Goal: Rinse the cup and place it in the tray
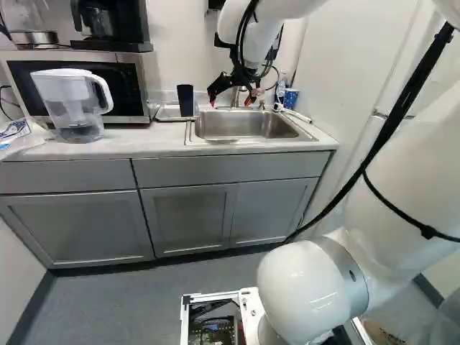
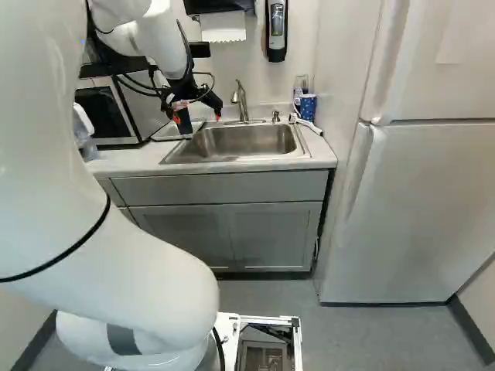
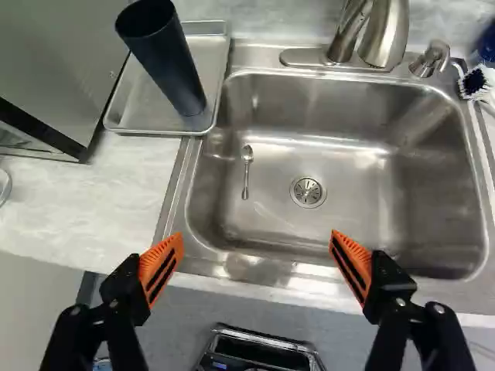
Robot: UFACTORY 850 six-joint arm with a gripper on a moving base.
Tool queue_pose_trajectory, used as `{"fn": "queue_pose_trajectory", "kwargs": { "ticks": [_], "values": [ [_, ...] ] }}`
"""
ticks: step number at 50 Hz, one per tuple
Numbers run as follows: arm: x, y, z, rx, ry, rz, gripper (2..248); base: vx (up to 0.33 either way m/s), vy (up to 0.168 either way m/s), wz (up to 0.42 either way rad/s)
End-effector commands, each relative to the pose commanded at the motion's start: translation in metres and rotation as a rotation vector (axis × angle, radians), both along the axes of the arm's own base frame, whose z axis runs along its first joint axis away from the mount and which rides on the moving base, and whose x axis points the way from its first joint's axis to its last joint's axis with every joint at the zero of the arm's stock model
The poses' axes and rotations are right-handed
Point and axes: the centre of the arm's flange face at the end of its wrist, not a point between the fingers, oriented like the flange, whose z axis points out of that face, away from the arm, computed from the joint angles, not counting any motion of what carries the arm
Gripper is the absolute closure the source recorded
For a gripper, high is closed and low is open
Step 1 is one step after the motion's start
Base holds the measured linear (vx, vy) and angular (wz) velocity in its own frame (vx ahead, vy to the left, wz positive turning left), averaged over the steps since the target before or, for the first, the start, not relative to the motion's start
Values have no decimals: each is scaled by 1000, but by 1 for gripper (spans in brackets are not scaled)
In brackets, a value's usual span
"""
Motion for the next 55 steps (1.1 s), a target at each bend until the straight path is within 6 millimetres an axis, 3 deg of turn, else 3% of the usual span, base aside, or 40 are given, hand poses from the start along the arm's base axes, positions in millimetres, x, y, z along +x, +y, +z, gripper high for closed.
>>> {"fn": "queue_pose_trajectory", "kwargs": {
  "ticks": [55],
  "values": [
    [0, 0, 0, 0, 0, 0, 3, -134, -27, 13]
  ]
}}
